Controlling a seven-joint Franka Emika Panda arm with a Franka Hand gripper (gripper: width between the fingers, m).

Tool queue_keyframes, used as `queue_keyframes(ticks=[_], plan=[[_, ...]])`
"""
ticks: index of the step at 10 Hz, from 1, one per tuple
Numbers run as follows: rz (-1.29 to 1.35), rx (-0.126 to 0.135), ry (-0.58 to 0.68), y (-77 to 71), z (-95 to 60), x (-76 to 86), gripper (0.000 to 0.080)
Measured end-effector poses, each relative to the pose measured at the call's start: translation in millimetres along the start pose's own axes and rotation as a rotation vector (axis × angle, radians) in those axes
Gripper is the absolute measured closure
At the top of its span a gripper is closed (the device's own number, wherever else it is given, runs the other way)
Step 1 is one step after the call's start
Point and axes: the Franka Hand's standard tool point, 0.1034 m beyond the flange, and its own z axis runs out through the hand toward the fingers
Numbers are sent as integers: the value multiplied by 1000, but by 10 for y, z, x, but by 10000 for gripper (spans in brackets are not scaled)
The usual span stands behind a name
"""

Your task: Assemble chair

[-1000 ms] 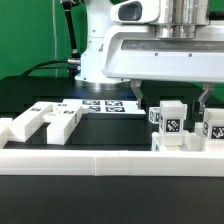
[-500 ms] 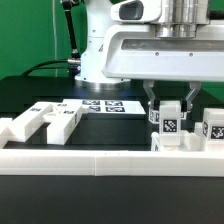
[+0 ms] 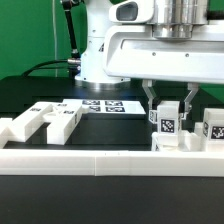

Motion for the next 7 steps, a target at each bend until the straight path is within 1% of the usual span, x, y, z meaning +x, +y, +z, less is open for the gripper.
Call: queue_keyframes(ticks=[3, 5, 7], plan=[[359, -1, -4, 4, 8, -12, 510], [514, 0, -9, 7, 10, -16, 510], [739, 13, -32, 25, 13, -13, 510]])
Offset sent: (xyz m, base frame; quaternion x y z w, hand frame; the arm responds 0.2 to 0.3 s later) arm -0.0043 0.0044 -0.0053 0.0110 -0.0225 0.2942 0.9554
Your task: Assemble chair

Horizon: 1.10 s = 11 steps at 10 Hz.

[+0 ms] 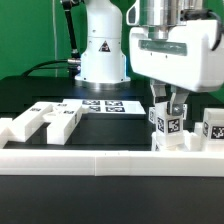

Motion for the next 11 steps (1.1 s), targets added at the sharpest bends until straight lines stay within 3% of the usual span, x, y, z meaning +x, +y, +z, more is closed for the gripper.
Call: queue_keyframes(ticks=[6, 7, 8, 10, 11], plan=[[341, 0, -8, -1, 6, -31, 510], [313, 0, -8, -2, 6, -32, 434], [277, 0, -8, -3, 6, -32, 434], [170, 1, -8, -5, 6, -49, 186], [86, 1, -7, -7, 6, -64, 186]])
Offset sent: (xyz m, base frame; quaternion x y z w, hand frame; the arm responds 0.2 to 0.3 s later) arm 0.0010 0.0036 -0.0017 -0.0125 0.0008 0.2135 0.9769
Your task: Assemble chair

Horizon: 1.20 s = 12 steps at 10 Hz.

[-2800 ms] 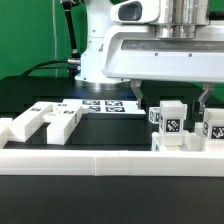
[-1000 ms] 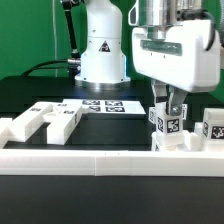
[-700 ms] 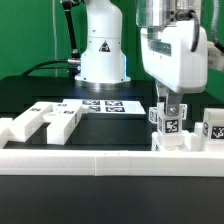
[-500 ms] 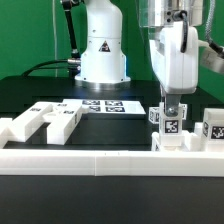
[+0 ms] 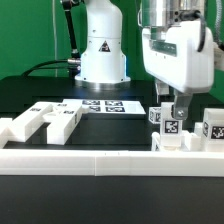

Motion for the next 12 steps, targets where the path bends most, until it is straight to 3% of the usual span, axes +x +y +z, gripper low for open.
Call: queue_keyframes(ticks=[2, 12], plan=[[-253, 0, 4, -5, -1, -38, 151], [-1130, -1, 20, -26, -15, 29, 150]])
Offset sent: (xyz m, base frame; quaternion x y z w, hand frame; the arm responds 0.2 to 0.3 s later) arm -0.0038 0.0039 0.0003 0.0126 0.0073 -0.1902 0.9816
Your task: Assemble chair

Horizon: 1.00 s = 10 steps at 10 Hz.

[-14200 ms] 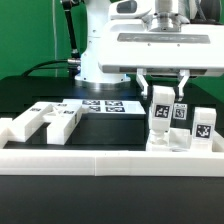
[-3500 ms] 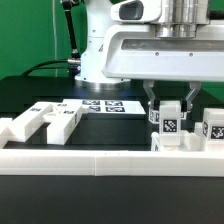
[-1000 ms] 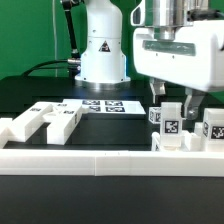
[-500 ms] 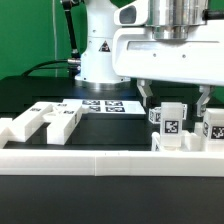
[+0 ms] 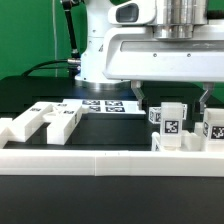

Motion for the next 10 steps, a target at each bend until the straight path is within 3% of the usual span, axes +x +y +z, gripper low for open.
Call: queue_keyframes(ticks=[1, 2, 3, 4, 10], plan=[[-35, 0, 0, 7, 0, 2, 269], [-16, 0, 0, 7, 1, 2, 269], [0, 0, 0, 8, 2, 2, 444], [0, 0, 0, 8, 1, 3, 512], [568, 1, -1, 20, 16, -11, 512]])
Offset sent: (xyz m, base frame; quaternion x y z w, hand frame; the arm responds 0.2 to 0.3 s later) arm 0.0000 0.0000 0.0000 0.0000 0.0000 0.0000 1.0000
